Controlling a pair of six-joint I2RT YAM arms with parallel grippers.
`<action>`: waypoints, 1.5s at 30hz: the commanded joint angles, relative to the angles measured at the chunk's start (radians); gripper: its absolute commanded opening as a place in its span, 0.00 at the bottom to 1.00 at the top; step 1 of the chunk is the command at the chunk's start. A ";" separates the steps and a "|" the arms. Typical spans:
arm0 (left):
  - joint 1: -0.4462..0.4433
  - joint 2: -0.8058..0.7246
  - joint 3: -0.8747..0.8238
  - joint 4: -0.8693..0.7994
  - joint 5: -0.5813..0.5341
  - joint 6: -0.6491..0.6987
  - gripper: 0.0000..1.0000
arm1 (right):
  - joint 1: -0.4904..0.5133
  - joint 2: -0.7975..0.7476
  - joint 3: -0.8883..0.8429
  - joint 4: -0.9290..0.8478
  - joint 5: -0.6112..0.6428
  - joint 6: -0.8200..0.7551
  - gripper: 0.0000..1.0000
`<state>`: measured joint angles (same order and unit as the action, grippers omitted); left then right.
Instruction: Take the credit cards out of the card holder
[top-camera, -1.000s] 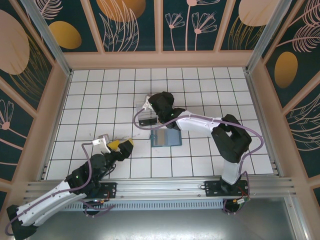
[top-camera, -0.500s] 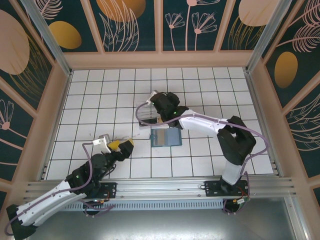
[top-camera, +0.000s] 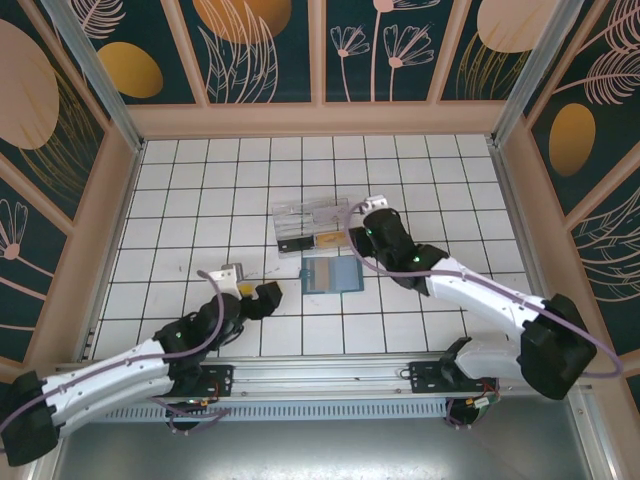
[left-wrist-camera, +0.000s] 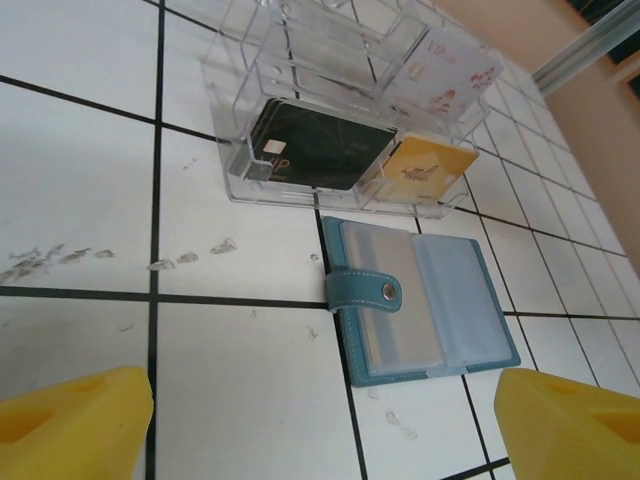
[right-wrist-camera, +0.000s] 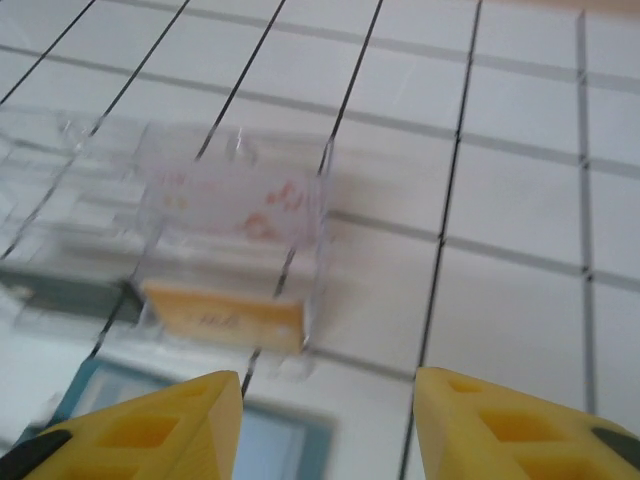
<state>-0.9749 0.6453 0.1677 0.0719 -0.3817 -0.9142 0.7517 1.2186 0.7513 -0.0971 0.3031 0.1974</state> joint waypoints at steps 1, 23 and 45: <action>0.004 0.141 0.085 0.113 0.046 -0.021 0.87 | -0.028 -0.058 -0.078 0.075 -0.169 0.193 0.50; 0.004 0.705 0.302 0.256 0.246 -0.086 0.67 | -0.105 0.140 -0.236 0.210 -0.434 0.311 0.30; 0.004 0.939 0.470 0.180 0.183 -0.032 0.57 | -0.108 0.234 -0.237 0.226 -0.442 0.301 0.26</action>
<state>-0.9749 1.5661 0.6067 0.2840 -0.1684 -0.9588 0.6487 1.4437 0.5205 0.1089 -0.1223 0.5045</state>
